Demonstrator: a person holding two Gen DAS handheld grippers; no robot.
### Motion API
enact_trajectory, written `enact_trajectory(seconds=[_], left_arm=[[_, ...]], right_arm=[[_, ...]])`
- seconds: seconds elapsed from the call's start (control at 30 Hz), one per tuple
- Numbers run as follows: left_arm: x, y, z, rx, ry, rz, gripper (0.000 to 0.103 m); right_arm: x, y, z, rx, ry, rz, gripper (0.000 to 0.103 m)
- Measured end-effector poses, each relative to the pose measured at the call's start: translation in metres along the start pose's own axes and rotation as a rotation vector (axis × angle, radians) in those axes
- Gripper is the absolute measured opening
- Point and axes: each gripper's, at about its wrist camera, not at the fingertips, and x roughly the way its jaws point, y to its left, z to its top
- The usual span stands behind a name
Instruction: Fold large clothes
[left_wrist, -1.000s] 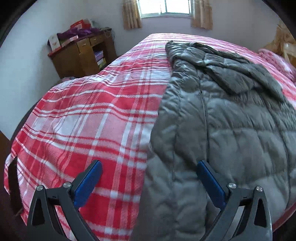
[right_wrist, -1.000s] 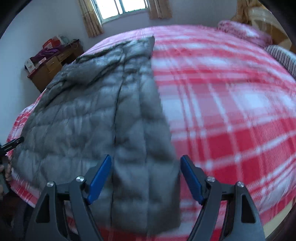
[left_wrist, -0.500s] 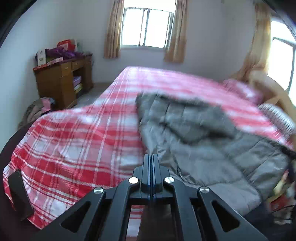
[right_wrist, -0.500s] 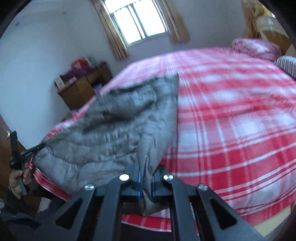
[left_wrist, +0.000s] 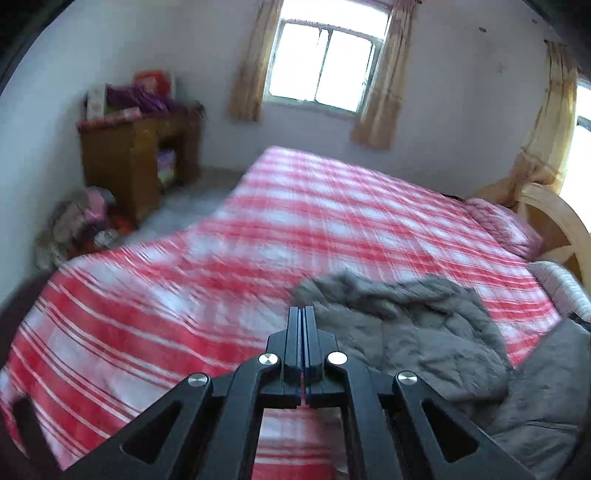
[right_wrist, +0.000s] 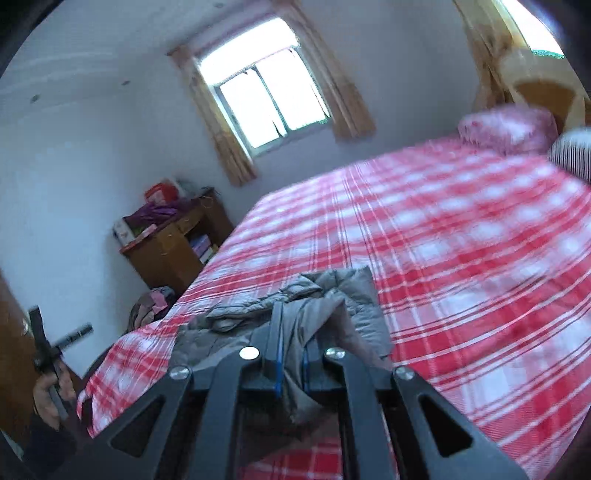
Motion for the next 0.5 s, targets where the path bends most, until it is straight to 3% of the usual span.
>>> enact_trajectory(seconds=[0.1, 0.3, 0.4, 0.43, 0.47, 0.5], left_arm=[[0.011, -0.004, -0.036, 0.058, 0.094, 0.084, 0.001], [0.028, 0.01, -0.094, 0.025, 0.222, 0.163, 0.001], [0.03, 0.011, -0.114, -0.029, 0.274, 0.11, 0.001], [0.028, 0.009, -0.117, -0.045, 0.284, 0.091, 0.009], [0.026, 0.005, -0.124, -0.052, 0.299, 0.079, 0.023], [0.023, -0.005, -0.133, -0.027, 0.32, 0.067, 0.067]], right_arm=[[0.003, 0.004, -0.014, -0.02, 0.004, 0.003, 0.009], [-0.004, -0.005, -0.04, -0.089, 0.035, -0.057, 0.009], [-0.015, 0.002, -0.049, -0.138, 0.035, -0.059, 0.009], [-0.019, 0.003, -0.052, -0.149, 0.034, -0.058, 0.009], [-0.018, 0.004, -0.053, -0.154, 0.033, -0.058, 0.009], [-0.023, 0.003, -0.056, -0.16, 0.03, -0.06, 0.009]])
